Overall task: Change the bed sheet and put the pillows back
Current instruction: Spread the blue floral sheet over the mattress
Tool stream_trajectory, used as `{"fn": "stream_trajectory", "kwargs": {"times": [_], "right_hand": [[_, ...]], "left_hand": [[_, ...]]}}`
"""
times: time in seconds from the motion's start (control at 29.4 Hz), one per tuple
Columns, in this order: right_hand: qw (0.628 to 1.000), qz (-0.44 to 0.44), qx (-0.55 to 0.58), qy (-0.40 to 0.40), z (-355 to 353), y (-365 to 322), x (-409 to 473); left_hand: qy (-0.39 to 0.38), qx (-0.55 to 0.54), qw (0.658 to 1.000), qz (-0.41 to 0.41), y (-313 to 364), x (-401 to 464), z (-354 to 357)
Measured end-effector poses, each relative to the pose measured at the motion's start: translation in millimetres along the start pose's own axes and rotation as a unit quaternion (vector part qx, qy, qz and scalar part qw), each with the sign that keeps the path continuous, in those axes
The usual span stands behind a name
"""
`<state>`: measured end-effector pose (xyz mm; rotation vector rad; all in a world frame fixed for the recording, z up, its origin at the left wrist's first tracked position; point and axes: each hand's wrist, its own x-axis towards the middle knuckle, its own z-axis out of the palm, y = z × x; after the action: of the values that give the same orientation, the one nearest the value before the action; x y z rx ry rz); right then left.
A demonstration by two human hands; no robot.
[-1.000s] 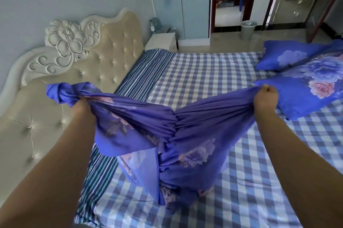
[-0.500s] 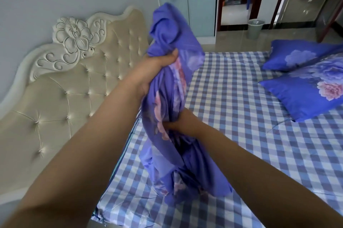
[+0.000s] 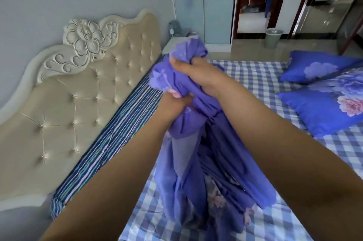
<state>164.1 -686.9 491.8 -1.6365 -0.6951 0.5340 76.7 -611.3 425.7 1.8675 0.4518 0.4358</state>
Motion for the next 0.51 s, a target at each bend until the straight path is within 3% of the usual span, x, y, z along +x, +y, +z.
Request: {"fn": "stream_trajectory", "kwargs": {"times": [0.07,0.14,0.27,0.44,0.51], "right_hand": [[0.99,-0.018,-0.131,0.053,8.7,24.6,-4.7],[0.966,-0.026,-0.234,0.11,9.1,68.5,-25.4],[0.957,0.1,-0.269,0.051,-1.7,171.8,-77.2],[0.925,0.097,-0.367,0.0,-19.0,238.0,-95.1],[0.899,0.178,-0.401,0.02,-48.1,263.6,-104.2]], "left_hand": [[0.087,-0.031,0.994,-0.06,-8.0,3.3,-1.7],[0.097,-0.044,0.991,-0.083,-19.7,6.3,-11.1],[0.093,-0.168,0.972,-0.134,-38.2,14.4,-27.6],[0.211,-0.065,0.965,-0.141,-61.2,21.9,-37.5],[0.277,-0.036,0.947,-0.159,-71.5,23.1,-55.1]]}}
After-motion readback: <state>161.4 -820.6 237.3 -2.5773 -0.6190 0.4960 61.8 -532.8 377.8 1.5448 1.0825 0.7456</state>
